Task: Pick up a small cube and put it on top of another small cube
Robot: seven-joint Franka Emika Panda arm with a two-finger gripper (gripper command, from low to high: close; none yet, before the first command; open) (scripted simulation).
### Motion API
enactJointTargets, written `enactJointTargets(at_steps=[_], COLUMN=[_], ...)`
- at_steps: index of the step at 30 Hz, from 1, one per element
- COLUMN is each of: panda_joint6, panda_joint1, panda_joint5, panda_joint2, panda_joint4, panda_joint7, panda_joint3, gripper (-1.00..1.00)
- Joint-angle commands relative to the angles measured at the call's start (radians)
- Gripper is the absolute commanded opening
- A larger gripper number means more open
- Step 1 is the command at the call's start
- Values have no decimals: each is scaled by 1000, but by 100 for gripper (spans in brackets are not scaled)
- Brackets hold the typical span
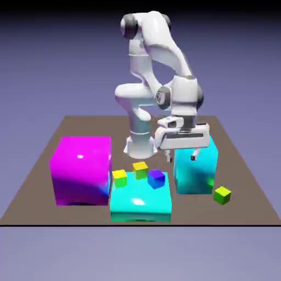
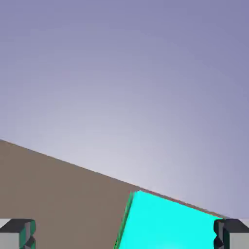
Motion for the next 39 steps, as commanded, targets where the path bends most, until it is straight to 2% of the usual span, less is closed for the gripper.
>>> enactJointTargets(at_steps=[1, 20, 22, 25, 26, 31, 39], panda_joint6=[-31, -621, -640, -510, -510, -634, -607], panda_joint1=[-5, 23, 23, 40, 40, -1, -54], panda_joint5=[-13, -251, -258, -324, -324, -284, -261], panda_joint2=[36, 725, 747, 827, 827, 743, 474], panda_joint4=[28, 551, 568, 507, 507, 566, 379], panda_joint7=[11, 216, 223, 258, 258, 180, -168], panda_joint3=[20, 392, 405, 348, 348, 396, 144], gripper=[0, 0, 0, 0, -100, -100, -100])
